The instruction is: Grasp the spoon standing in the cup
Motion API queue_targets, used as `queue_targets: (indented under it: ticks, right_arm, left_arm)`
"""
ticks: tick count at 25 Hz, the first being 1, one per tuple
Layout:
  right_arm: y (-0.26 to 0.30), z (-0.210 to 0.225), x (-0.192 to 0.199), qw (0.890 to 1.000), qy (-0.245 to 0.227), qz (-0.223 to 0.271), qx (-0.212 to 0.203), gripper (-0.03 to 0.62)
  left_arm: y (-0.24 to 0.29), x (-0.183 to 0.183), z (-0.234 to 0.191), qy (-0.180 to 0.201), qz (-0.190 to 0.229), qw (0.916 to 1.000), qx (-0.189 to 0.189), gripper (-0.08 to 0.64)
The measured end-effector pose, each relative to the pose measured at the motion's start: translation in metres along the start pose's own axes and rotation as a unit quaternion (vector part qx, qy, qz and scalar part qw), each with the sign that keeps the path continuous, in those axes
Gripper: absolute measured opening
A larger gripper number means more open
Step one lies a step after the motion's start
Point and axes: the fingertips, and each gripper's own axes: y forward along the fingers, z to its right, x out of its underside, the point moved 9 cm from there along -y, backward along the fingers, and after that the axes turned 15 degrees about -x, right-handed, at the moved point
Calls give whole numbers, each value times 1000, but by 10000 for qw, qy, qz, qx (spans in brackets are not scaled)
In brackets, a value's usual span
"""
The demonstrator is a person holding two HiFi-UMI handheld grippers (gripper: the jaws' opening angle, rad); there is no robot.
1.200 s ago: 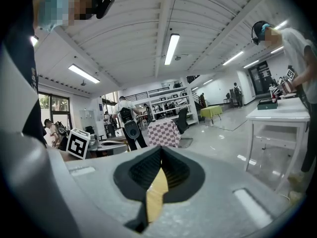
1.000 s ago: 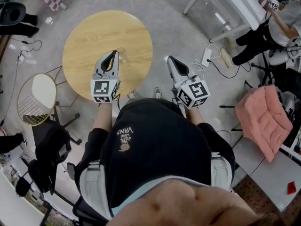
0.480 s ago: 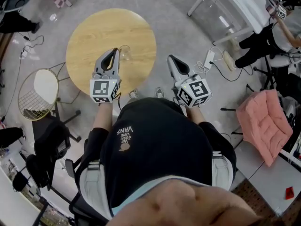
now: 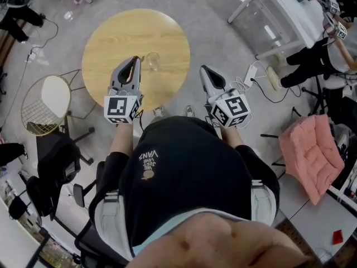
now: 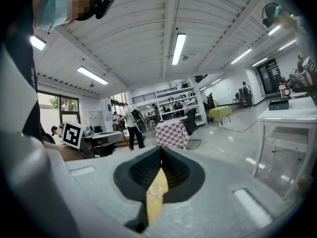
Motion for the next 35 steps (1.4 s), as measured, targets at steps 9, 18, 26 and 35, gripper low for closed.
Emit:
queue_targets:
  ticks: [9, 18, 26, 35]
  right_arm:
    - [13, -4, -7, 9997, -88, -15, -211, -2]
    - [28, -6, -14, 9986, -211, -34, -487, -2]
    - [47, -15, -18, 9961, -316, -71, -820, -3]
    - [68, -23, -21, 9922, -421, -138, -1165, -3]
  left_arm:
    - [-16, -6, -11, -115, 86, 9997, -212, 14]
    - [-32, -11, -17, -167, 168, 9987, -449, 14]
    - [-53, -13, -29, -207, 210, 9970, -716, 14]
    - [-73, -10, -38, -291, 162, 9948, -965, 14]
